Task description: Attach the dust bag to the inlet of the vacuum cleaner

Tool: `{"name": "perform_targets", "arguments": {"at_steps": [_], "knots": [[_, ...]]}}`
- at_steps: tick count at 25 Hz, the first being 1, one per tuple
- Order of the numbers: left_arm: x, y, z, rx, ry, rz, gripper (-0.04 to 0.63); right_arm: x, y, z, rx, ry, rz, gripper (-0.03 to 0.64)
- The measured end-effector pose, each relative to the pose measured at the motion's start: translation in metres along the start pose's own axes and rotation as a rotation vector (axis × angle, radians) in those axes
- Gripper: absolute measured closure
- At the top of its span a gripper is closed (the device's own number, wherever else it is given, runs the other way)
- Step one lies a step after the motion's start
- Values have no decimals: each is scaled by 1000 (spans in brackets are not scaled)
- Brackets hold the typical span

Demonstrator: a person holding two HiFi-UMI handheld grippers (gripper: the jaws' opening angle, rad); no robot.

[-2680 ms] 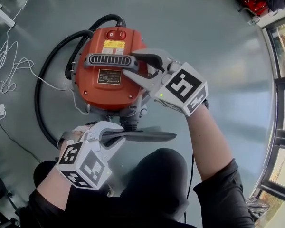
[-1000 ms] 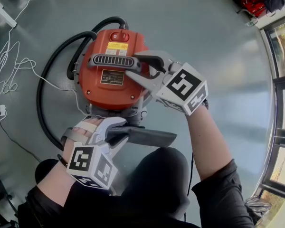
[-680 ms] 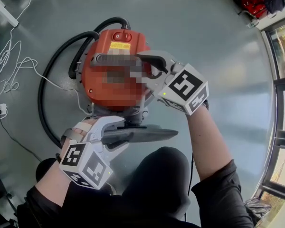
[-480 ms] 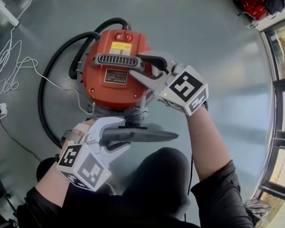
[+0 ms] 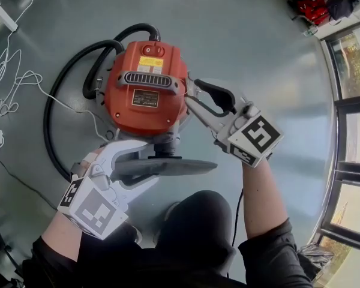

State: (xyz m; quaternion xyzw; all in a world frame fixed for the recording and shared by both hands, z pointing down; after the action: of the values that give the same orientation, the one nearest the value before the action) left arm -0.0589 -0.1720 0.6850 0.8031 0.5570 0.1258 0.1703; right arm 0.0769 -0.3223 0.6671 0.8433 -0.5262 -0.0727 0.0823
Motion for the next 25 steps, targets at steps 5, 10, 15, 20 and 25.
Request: {"name": "perform_targets", "arguments": {"at_steps": [5, 10, 15, 20, 25], "knots": [[2, -34, 46, 49, -64, 35, 324, -27, -37, 31, -18, 114, -54, 472], [3, -81, 101, 30, -105, 95, 325, -56, -61, 81, -45, 182, -48, 472], [18, -140, 162, -9, -110, 166, 349, -83, -88, 146, -39, 252, -73, 471], [46, -199, 236, -8, -164, 227, 368, -121, -128, 221, -37, 346, -107, 471], [83, -247, 313, -14, -217, 287, 393, -173, -164, 296, -57, 359, -10, 471]]}}
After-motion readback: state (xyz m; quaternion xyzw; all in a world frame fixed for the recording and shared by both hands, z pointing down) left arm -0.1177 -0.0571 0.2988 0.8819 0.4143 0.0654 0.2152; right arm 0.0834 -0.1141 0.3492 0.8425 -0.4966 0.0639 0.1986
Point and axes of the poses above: the fingertips, and each gripper's own axes: y forward along the fingers, x to its right, z out of its top, the point moved 6 cm from there along -y, backward along the fingers, and after that the axes turned 6 degrees about x, right-handed, at the moved point
